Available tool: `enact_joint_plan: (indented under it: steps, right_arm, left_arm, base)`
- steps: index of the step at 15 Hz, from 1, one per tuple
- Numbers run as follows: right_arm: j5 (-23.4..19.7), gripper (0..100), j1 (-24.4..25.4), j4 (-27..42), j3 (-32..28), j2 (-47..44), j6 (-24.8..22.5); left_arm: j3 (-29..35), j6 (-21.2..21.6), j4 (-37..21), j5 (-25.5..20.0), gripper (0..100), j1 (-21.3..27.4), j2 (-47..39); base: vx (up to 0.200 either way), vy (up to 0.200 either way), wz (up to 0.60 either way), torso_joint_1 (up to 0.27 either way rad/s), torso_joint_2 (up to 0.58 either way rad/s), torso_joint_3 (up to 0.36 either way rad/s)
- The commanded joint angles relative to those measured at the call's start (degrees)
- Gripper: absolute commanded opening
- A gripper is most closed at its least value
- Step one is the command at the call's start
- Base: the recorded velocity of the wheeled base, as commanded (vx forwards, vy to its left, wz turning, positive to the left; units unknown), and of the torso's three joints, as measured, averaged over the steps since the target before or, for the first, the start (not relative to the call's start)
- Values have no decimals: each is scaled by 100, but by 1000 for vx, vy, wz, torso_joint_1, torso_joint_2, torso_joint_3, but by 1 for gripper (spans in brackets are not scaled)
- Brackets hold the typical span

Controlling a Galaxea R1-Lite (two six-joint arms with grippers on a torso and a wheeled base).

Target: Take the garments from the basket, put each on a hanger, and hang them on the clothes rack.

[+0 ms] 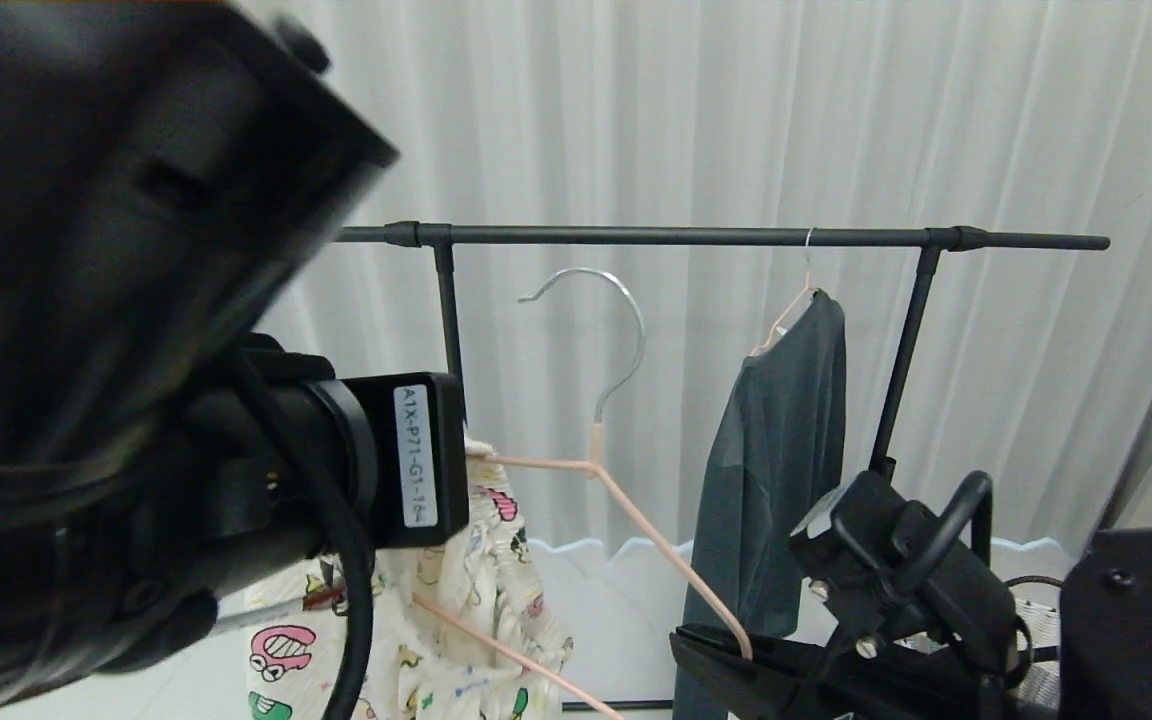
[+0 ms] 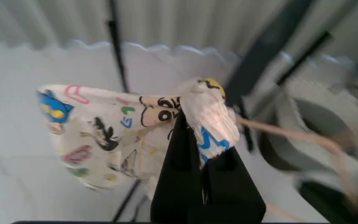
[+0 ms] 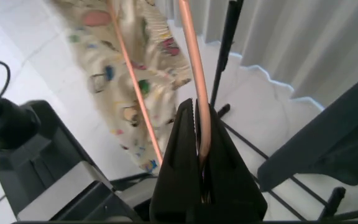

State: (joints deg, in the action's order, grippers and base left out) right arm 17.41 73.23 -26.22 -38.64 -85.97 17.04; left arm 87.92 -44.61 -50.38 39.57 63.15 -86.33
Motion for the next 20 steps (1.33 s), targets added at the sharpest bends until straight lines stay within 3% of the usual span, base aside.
enact_joint_plan:
  steps: [1,11,12,16,20]
  right_arm:
    - [-1,0,69,-173,-82,-342,71]
    - [43,0,332,-419,-451,-684,203]
    - [166,0,288,-419,-486,-684,203]
    - [544,0,7,-911,-513,-561,89]
    - [834,0,-133,-1245,-433,-447,-263]
  left_arm:
    - [32,92,2,-371,0,435,442]
    - [-258,277,11,-169,0,514,407]
    - [-258,338,11,-134,100,514,433]
    - [-504,848,11,147,100,567,609]
    - [-618,848,11,147,100,655,758]
  base:
    - [0,0,0,0,0,0]
    - [0,0,0,0,0,0]
    - [0,0,0,0,0,0]
    - [0,0,0,0,0,0]
    - [0,0,0,0,0,0]
